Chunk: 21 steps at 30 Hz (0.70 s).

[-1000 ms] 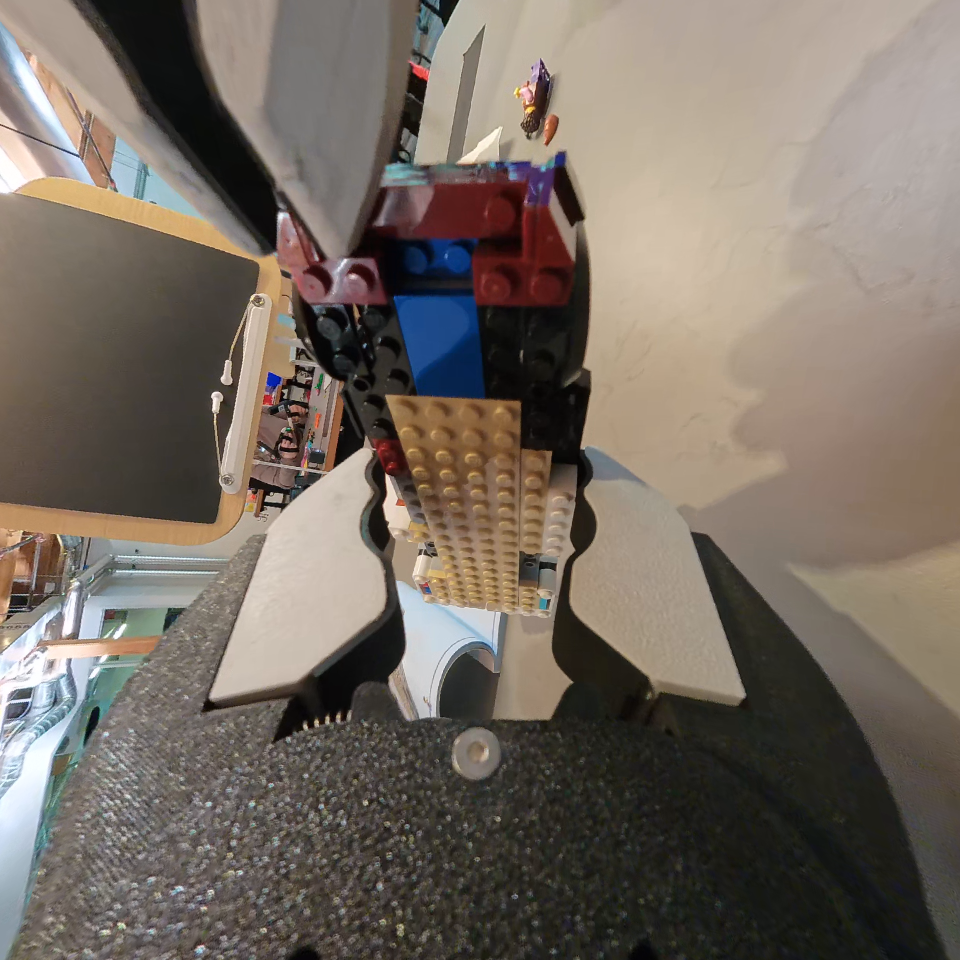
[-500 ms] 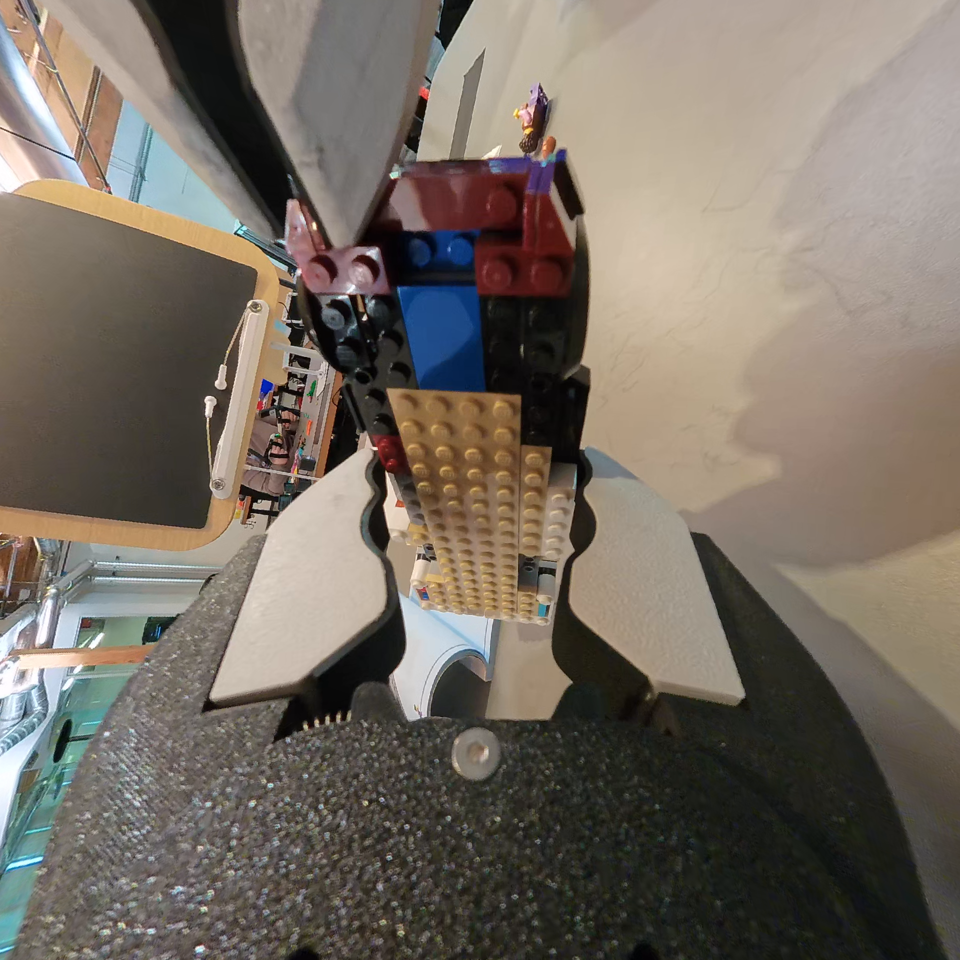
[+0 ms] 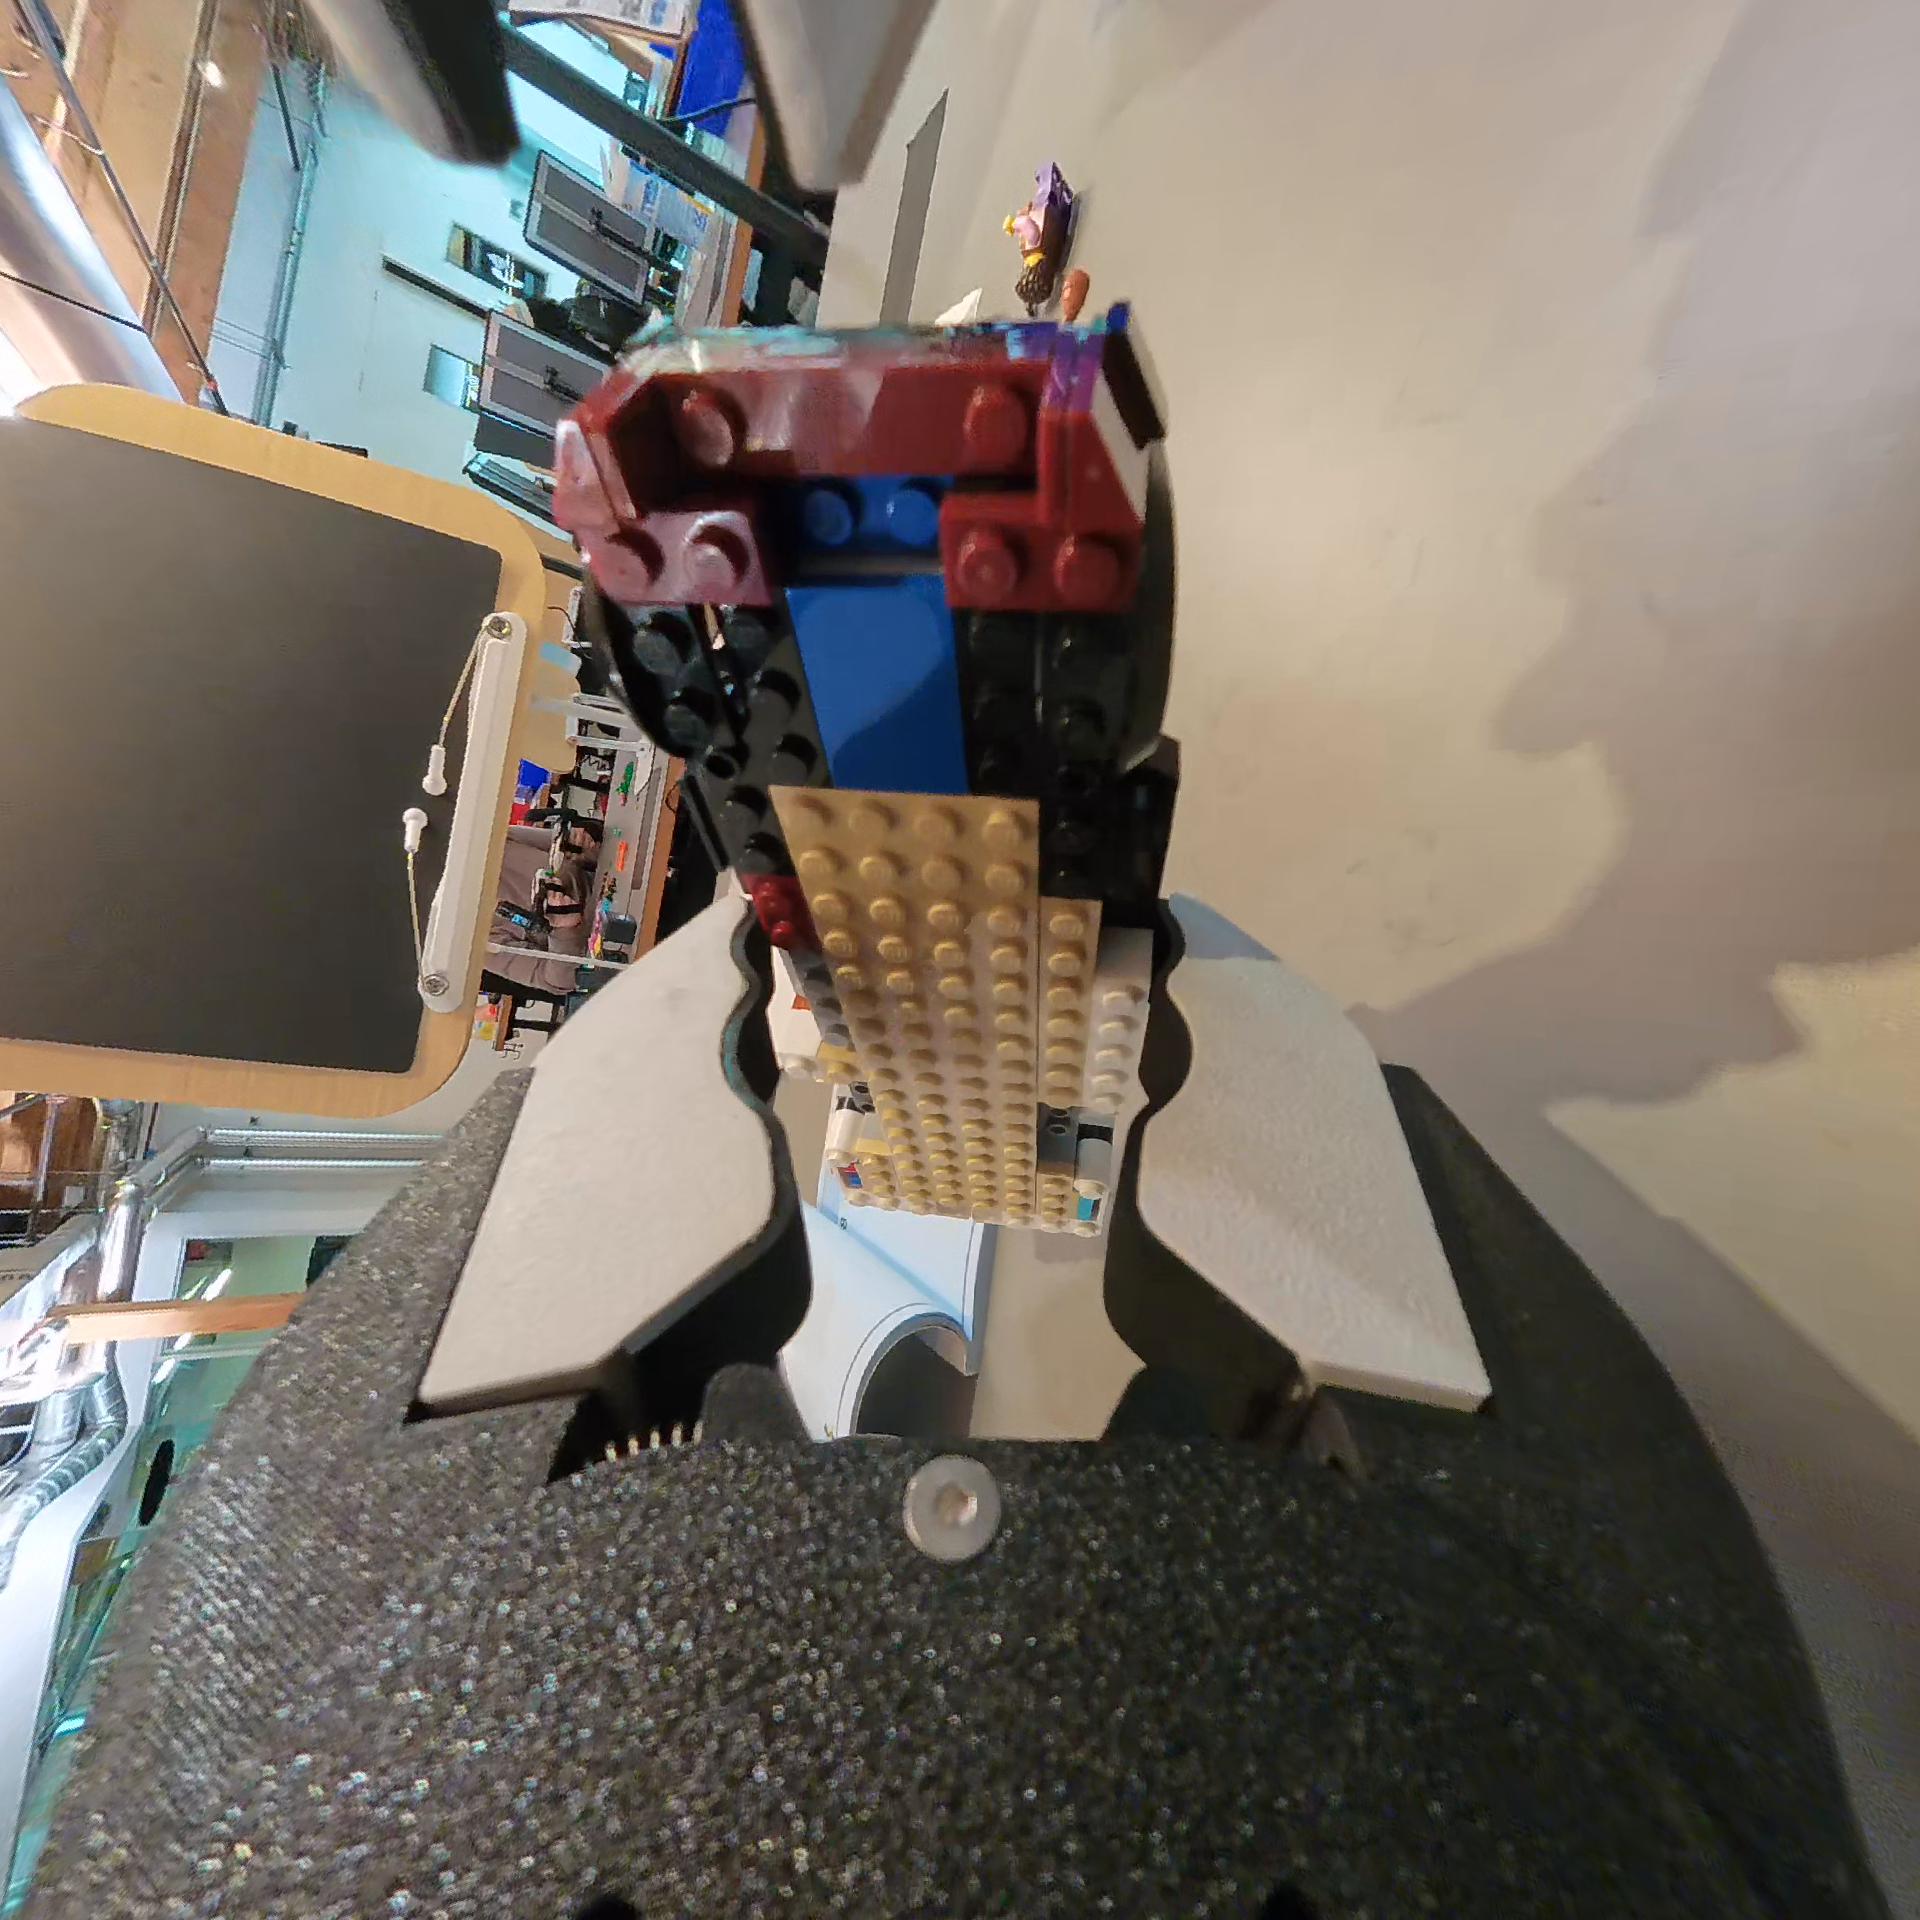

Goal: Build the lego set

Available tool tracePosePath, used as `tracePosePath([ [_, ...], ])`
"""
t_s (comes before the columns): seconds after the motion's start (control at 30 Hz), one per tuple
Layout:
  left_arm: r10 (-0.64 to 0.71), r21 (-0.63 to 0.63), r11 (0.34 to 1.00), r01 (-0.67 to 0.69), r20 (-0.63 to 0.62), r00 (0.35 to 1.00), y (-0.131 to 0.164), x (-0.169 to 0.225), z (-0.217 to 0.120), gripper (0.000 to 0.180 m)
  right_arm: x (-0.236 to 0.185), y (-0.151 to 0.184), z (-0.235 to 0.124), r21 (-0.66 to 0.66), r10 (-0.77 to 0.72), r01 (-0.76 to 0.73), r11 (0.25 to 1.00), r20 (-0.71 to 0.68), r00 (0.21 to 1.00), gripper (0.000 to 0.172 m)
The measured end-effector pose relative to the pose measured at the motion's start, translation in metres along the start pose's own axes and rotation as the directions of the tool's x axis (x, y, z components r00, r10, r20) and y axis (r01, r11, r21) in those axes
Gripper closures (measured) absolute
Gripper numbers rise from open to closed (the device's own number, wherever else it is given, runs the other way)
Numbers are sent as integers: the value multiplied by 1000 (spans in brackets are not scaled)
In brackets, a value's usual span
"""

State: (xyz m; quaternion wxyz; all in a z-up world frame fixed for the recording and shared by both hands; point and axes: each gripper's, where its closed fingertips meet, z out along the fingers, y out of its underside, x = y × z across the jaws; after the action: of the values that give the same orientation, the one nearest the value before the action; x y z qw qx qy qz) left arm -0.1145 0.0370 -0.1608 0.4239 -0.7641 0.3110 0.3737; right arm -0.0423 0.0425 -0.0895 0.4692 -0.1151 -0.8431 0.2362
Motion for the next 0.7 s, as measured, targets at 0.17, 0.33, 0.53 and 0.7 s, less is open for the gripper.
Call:
tracePosePath([
  [0.17,-14,16,1000,14,-10,1000,2,3,-1,111,-9,-3,0,33,-52,52,998,7,999,141],
  [0.33,-4,17,1000,5,-23,1000,-2,7,1,111,-20,-3,6,29,-93,92,995,35,995,126],
  [0.53,-7,20,1000,7,-26,1000,-2,7,0,111,-22,2,13,-7,-138,138,990,24,990,119],
  [0.7,3,15,1000,-3,-24,1000,-2,7,-1,111,-22,1,15,-6,-157,157,988,9,988,123],
])
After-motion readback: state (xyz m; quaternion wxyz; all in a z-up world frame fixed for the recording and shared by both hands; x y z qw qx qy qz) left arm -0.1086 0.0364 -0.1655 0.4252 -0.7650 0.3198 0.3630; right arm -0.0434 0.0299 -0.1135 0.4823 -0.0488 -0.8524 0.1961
